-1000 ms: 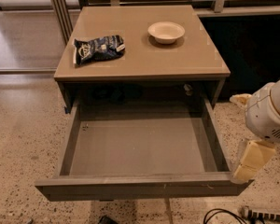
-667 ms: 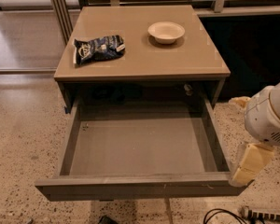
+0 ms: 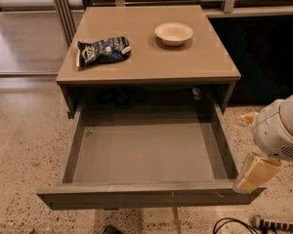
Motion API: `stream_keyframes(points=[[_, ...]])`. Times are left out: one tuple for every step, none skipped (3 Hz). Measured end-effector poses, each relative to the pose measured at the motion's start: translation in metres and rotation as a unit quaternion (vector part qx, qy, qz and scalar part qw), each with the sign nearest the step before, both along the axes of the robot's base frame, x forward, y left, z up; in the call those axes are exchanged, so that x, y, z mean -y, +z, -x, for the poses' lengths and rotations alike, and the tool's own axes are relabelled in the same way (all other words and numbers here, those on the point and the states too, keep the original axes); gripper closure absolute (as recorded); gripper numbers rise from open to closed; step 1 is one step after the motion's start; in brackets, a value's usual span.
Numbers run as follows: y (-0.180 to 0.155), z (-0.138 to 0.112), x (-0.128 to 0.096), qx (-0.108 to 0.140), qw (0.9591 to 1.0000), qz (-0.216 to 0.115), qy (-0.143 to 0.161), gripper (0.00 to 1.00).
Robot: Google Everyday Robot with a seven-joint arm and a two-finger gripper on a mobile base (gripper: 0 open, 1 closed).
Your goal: Close top drawer
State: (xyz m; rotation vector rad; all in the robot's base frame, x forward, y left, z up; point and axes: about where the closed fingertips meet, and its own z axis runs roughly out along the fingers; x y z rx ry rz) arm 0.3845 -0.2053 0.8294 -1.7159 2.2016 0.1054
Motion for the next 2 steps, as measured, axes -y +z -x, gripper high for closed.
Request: stream_keyframes(points=[[-0.007,0.004,0.001,-0.005,1.0,0.005,-0.002,0.42],[-0.004,0.019,0.025,-0.017,0.999,0.032,-0.027,0.64]])
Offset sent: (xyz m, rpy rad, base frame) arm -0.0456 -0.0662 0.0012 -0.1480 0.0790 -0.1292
